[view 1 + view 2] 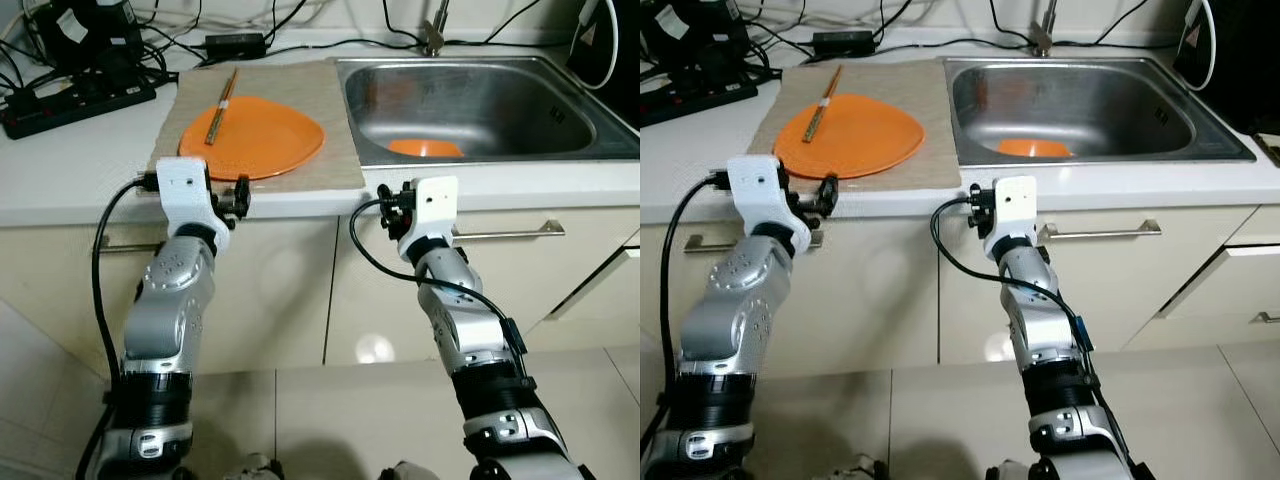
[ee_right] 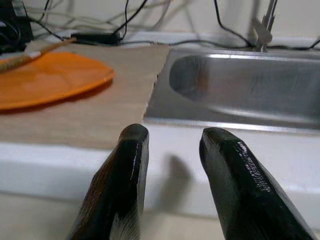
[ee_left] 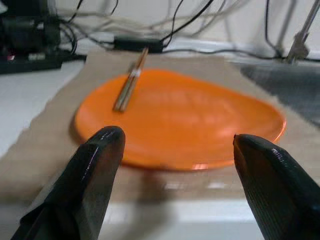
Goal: Kitchen organization
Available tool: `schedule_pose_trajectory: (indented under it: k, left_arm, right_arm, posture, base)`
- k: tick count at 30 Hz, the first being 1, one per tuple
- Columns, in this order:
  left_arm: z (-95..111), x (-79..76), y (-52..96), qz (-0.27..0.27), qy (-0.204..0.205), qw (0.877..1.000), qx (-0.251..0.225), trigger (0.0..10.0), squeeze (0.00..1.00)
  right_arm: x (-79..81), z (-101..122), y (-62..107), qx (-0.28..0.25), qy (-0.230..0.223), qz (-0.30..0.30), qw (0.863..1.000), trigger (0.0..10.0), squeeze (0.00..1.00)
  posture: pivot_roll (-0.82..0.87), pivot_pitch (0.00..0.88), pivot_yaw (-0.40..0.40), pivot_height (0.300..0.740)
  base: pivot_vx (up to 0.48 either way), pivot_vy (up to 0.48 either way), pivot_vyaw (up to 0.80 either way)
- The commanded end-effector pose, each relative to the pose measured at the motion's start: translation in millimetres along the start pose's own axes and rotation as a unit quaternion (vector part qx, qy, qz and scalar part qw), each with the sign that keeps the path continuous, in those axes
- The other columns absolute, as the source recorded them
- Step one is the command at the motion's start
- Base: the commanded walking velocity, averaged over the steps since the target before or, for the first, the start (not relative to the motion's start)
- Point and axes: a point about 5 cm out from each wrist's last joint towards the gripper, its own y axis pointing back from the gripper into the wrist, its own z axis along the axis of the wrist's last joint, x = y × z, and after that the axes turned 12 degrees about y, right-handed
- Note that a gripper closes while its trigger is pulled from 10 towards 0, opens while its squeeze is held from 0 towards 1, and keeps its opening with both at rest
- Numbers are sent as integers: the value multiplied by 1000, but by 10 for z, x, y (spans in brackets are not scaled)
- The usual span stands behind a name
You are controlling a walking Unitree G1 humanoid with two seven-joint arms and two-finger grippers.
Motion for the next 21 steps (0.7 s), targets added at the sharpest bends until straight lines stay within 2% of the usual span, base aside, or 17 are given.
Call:
schedule_pose_trajectory:
  k: [1, 8, 15, 21]
  left_arm:
    - [5, -43, -14, -9, 0, 1000, 8, 10000, 0]
    - [-10, -120, -6, -24, 8, 1000, 3, 10000, 0]
    - [-48, -156, -13, -25, 12, 1000, 7, 10000, 0]
    - [-66, -194, -10, -34, 10, 999, 8, 10000, 0]
  right_arm:
    - [-22, 113, -25, -21, 14, -9, 1000, 10000, 0]
    - [-47, 142, 13, -33, 42, -27, 998, 10000, 0]
    - [-56, 188, 8, -41, 53, -29, 997, 10000, 0]
    - [-23, 123, 37, -33, 64, -22, 997, 10000, 0]
  posture:
    - [7, 0, 30, 707]
    - [-5, 0, 39, 707]
    - [-13, 0, 39, 707]
    - [-11, 0, 37, 707]
  base:
    - [0, 0, 0]
    - [0, 0, 0]
    - [0, 0, 0]
    - [0, 0, 0]
